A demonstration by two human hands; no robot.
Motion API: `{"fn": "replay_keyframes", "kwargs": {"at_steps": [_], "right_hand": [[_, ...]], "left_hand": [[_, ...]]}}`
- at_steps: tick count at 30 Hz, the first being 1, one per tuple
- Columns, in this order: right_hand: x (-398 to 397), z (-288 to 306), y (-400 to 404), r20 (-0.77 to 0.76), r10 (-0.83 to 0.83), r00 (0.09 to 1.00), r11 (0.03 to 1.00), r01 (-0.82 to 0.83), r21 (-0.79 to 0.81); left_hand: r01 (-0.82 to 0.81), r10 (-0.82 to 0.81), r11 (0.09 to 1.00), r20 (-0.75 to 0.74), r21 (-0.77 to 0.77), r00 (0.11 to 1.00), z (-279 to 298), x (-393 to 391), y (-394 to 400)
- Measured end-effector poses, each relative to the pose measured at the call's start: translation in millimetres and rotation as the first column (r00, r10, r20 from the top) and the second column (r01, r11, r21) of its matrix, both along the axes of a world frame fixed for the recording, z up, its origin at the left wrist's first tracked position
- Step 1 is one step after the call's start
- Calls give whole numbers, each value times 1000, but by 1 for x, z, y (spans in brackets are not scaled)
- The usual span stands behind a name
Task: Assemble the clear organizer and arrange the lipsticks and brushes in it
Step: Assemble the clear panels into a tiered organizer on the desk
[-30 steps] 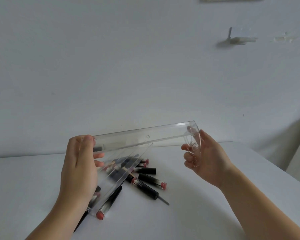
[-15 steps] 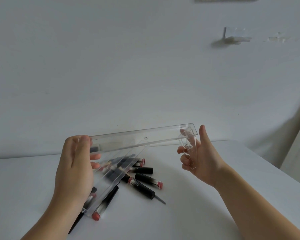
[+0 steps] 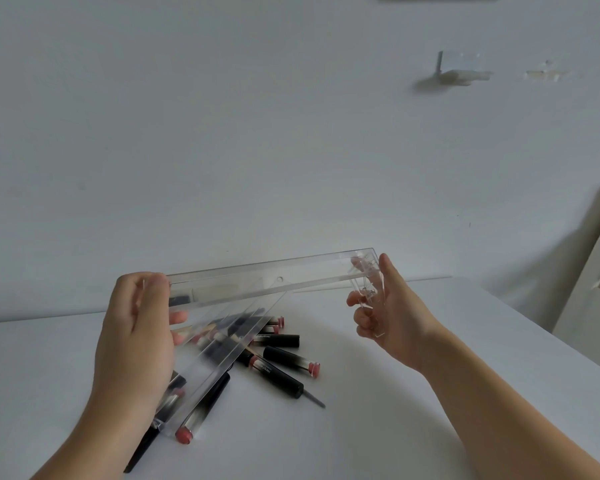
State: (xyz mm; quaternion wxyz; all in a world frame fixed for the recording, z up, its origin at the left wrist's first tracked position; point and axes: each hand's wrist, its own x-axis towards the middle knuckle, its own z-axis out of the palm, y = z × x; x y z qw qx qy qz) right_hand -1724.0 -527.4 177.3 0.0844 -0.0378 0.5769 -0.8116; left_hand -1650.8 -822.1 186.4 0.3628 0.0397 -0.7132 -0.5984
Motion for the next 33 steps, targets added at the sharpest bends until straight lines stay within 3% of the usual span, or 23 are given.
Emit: {"fn": "replay_keyframes", "kwargs": {"at_steps": [13,33], "right_hand": [[4,3,-3,-91,-211,973,960,224,166],[19,6,6,-114,-336,935,891,355,283]], "left_hand": [[0,0,1000,7,0,1000,1,3,2],[30,-30,1000,85,2,996,3,4,9]]}}
